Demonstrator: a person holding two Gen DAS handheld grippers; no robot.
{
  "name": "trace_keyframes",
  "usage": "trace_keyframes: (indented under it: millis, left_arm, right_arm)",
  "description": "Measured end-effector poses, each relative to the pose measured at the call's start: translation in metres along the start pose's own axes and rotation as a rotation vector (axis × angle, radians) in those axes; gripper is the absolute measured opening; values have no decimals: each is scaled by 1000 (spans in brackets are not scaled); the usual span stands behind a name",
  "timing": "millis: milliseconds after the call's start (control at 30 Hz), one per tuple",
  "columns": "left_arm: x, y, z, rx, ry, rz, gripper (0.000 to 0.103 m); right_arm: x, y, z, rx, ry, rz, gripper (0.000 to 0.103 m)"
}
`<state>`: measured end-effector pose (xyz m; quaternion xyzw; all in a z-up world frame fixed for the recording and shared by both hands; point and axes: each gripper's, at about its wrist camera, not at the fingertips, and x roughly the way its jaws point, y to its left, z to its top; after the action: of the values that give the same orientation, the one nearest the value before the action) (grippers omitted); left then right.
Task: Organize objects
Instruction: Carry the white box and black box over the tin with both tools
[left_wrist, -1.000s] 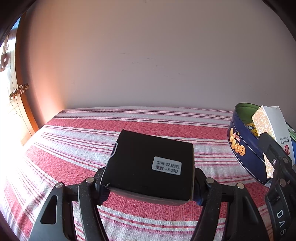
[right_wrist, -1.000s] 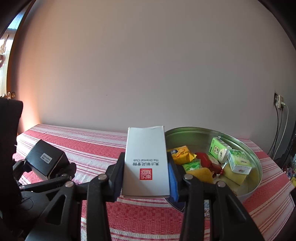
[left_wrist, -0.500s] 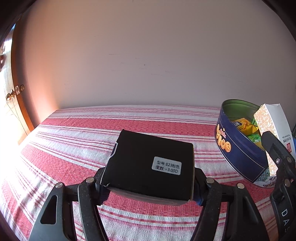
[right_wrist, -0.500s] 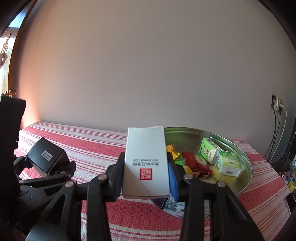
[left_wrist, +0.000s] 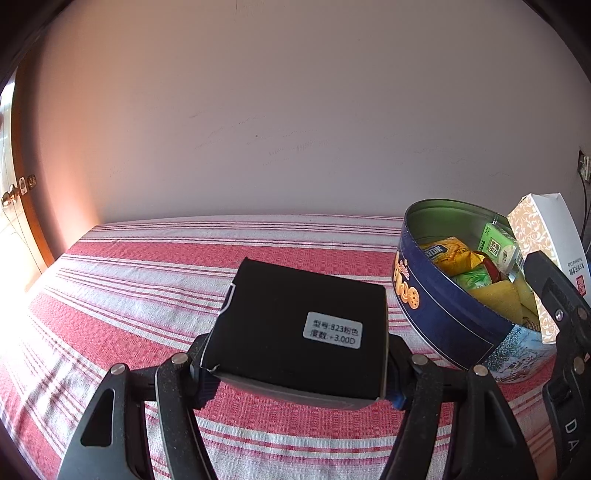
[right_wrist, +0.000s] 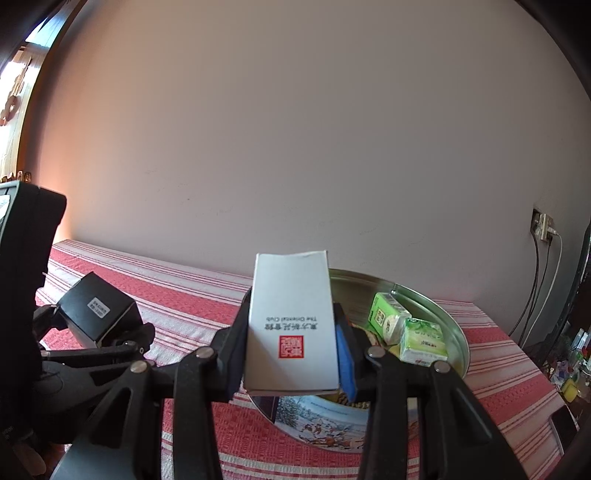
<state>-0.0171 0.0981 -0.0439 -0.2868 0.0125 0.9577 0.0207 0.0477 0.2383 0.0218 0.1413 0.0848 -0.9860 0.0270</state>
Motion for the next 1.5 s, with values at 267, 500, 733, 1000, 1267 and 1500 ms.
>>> trace_keyframes:
  millis: [267,500,733,1000,1267,1500]
  left_arm:
    - [-15,-15,17,-2,-56,-27,70]
    - [-29,-31,32,19,-105,-60,70]
    - [-27,-49,44,53,-133,-102,70]
    - [-15,-87,51,85,-122,-158,70]
    - [-4,-115,56,87,-125,-207,70]
    - [14,-131,60,47,-79,-256,70]
  right_arm:
    - [-4,-27,3,34,-28,-21,41]
    - [-4,-58,7,89,-47,-63,41]
    - [3,-92,9,141,-50,-126,41]
    - [15,-124,14,191,-38,-197,41]
    - [23,-143,13,216,-27,-265,41]
    - [50,-165,13,204,1,-268,41]
